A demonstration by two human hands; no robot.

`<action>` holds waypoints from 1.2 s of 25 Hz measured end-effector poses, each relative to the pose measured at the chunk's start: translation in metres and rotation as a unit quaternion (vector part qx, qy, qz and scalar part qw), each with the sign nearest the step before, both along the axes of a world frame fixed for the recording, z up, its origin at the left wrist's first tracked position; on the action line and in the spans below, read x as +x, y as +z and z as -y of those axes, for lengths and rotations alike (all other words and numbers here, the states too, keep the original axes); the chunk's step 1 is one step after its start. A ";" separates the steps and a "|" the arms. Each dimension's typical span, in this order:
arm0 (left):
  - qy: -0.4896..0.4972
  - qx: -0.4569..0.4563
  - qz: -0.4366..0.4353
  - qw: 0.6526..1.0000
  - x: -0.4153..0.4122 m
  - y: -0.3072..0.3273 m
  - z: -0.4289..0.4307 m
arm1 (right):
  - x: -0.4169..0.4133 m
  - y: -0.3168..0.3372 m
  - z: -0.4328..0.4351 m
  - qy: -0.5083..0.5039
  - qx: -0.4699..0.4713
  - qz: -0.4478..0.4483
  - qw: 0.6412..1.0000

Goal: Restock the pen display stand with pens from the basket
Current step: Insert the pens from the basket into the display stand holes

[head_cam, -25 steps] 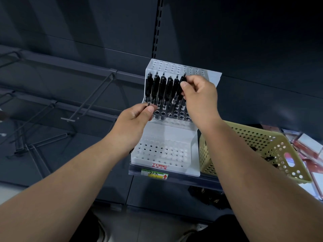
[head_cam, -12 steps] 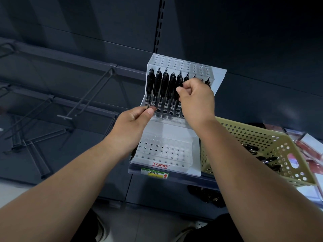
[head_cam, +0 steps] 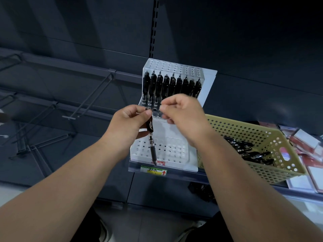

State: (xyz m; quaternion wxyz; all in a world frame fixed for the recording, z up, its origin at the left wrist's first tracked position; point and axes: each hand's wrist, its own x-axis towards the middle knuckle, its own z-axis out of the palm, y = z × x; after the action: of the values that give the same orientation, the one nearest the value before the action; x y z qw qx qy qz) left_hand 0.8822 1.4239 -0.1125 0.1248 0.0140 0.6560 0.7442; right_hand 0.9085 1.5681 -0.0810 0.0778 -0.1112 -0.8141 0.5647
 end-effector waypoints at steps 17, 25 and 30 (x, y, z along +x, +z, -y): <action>-0.031 -0.246 -0.178 0.952 -0.002 0.010 -0.014 | 0.012 0.006 -0.022 -0.033 0.021 -0.037 0.999; -0.105 -0.545 -0.383 0.738 -0.036 -0.009 -0.016 | -0.032 0.019 -0.041 -0.119 0.063 -0.161 0.978; -0.128 -0.564 -0.382 0.721 -0.042 -0.023 -0.019 | -0.047 -0.005 -0.044 -0.117 0.090 -0.134 0.980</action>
State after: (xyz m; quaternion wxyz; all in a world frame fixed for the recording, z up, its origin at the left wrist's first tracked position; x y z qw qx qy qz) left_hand 0.8402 1.4428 -0.1351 -0.0569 0.3081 0.9384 0.1457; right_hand 0.8612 1.6126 -0.0860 0.2619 -0.1217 -0.8250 0.4858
